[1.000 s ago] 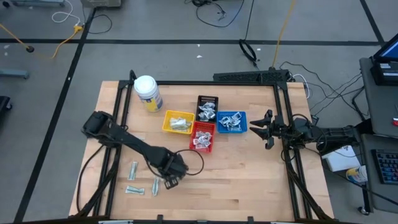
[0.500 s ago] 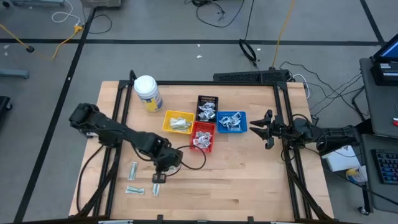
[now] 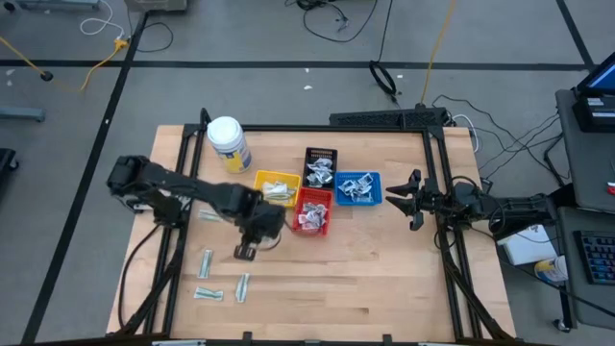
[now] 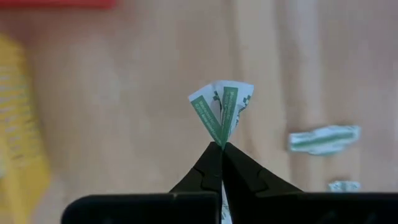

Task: Pick & Place First Aid Supplies
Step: Put the bandage pack into the yellow bin

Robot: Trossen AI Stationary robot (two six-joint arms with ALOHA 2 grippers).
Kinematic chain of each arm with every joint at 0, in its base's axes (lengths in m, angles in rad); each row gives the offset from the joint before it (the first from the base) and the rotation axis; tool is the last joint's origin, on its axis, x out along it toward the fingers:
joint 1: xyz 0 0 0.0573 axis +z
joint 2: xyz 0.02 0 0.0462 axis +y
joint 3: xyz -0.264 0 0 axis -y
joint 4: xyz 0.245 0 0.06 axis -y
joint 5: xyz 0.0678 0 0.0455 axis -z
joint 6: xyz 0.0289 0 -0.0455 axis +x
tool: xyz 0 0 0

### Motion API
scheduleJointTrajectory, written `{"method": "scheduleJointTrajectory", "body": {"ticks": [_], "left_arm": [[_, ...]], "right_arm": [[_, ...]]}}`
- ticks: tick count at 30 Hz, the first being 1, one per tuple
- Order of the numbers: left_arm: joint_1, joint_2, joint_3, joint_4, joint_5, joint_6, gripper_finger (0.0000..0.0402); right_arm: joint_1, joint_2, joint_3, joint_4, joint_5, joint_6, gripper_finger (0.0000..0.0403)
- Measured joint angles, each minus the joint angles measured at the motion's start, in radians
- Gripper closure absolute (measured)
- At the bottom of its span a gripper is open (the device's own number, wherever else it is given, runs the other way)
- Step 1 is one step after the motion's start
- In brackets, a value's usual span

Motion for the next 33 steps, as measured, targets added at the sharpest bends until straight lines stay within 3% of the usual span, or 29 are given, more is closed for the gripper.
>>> {"method": "scheduleJointTrajectory", "body": {"ticks": [8, 18, 24, 33], "left_arm": [[0.259, 0.000, 0.000, -0.028, -0.050, 0.033, 0.0399], [0.504, 0.000, 0.000, -0.026, -0.084, 0.330, 0.0400], [0.545, 0.028, 0.001, -0.018, -0.083, 0.436, 0.0400], [0.503, 0.162, 0.007, 0.055, -0.132, 0.490, 0.0401]], "right_arm": [[0.000, 0.000, 0.000, 0.000, 0.000, 0.000, 0.0273], [0.000, 0.000, 0.000, 0.000, 0.000, 0.000, 0.0273], [0.000, 0.000, 0.000, 0.000, 0.000, 0.000, 0.0273], [0.000, 0.000, 0.000, 0.000, 0.000, 0.000, 0.0273]]}}
